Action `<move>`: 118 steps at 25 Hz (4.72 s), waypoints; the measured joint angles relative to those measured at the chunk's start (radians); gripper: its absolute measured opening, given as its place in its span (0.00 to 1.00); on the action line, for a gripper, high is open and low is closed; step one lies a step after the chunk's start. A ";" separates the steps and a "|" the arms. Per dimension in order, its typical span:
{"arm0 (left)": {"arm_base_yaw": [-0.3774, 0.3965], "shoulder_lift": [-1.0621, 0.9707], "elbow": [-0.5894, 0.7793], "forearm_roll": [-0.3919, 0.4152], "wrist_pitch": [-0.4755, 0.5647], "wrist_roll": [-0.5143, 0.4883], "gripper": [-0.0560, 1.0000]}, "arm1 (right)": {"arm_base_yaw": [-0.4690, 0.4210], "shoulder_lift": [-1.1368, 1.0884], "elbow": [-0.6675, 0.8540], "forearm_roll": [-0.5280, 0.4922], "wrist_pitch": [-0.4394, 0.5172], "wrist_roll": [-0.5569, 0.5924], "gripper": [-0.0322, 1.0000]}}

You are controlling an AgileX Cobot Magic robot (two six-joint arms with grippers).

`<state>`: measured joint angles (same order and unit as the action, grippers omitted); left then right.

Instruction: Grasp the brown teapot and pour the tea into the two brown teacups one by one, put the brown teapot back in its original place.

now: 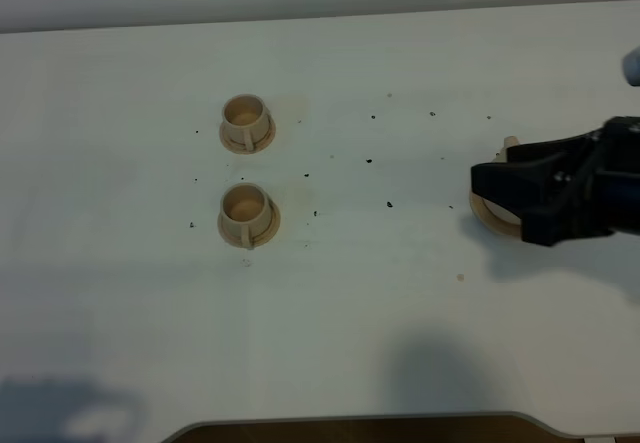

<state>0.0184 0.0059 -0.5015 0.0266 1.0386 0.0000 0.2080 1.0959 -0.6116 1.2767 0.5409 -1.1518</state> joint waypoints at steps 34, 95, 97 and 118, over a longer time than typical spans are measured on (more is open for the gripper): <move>0.000 0.000 0.000 0.000 0.000 0.000 0.42 | 0.124 0.626 -0.698 -1.277 0.509 1.355 0.44; 0.000 0.000 0.000 0.000 0.000 0.000 0.42 | 0.059 0.868 -0.697 -1.393 0.505 1.212 0.44; 0.000 0.000 0.000 0.000 0.000 0.000 0.42 | 0.059 0.868 -0.697 -1.393 0.505 1.208 0.44; 0.000 0.000 0.000 0.000 0.000 0.000 0.42 | 0.059 0.870 -0.697 -1.391 0.506 1.141 0.38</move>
<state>0.0184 0.0059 -0.5015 0.0266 1.0386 0.0000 0.2667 1.9662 -1.3087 -0.1139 1.0465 -0.0105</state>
